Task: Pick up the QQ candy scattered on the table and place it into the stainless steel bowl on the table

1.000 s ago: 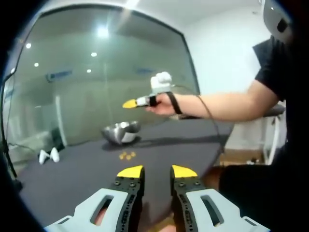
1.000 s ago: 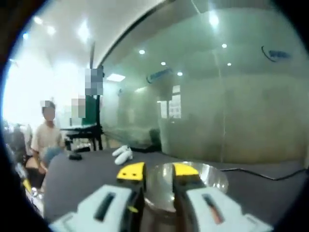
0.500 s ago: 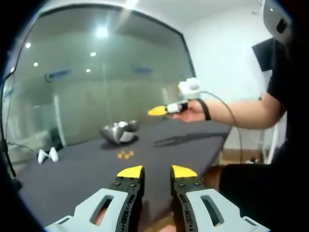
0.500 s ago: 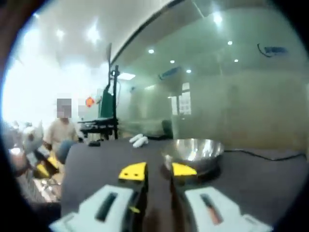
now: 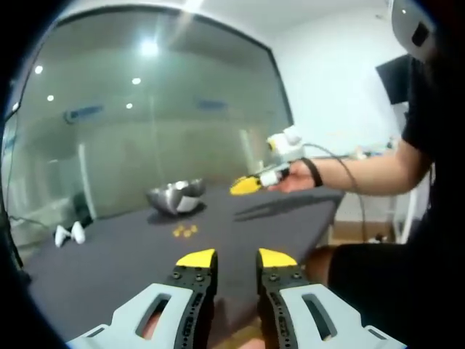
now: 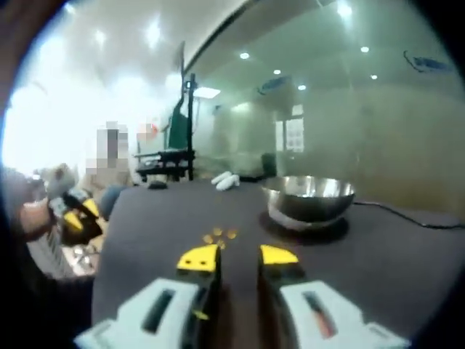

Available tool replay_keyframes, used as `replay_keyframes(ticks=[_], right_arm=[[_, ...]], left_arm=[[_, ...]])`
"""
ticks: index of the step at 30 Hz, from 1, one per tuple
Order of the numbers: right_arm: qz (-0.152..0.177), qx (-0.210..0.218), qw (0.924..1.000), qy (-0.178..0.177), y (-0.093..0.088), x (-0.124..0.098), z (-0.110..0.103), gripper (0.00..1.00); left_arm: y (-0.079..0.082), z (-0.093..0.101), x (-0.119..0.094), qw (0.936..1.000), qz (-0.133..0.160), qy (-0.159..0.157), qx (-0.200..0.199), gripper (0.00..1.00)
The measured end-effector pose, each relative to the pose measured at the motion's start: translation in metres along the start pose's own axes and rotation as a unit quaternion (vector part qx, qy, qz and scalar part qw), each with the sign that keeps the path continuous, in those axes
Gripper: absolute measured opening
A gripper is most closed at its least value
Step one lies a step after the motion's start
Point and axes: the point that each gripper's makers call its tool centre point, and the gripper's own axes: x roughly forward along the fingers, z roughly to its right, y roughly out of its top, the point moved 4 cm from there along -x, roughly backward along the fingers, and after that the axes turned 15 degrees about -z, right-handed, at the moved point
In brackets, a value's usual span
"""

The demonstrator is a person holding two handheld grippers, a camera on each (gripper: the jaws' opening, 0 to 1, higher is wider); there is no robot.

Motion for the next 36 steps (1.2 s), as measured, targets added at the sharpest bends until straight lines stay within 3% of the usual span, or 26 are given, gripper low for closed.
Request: replay_keyframes(ticks=[12, 16, 20, 26, 36], right_arm=[[-0.039, -0.004, 0.9985, 0.038, -0.005, 0.056, -0.005, 0.22], [-0.070, -0.037, 0.9960, 0.041, -0.010, 0.081, 0.003, 0.22], [-0.066, -0.022, 0.9957, 0.061, -0.010, 0.093, -0.004, 0.22], [-0.084, -0.049, 0.9930, 0.067, -0.010, 0.106, -0.014, 0.22], [-0.082, -0.055, 0.9924, 0.073, -0.005, 0.116, -0.018, 0.19]], left_arm=[[-0.001, -0.005, -0.006, 1.0000, 0.002, 0.007, -0.003, 0.23], [-0.004, -0.006, -0.006, 0.9999, -0.001, 0.009, -0.005, 0.23], [-0.004, -0.008, -0.006, 0.9999, -0.002, 0.012, -0.006, 0.23], [-0.005, -0.012, -0.007, 0.9998, -0.003, 0.016, -0.009, 0.23], [-0.006, -0.013, -0.005, 0.9998, -0.005, 0.017, -0.011, 0.23]])
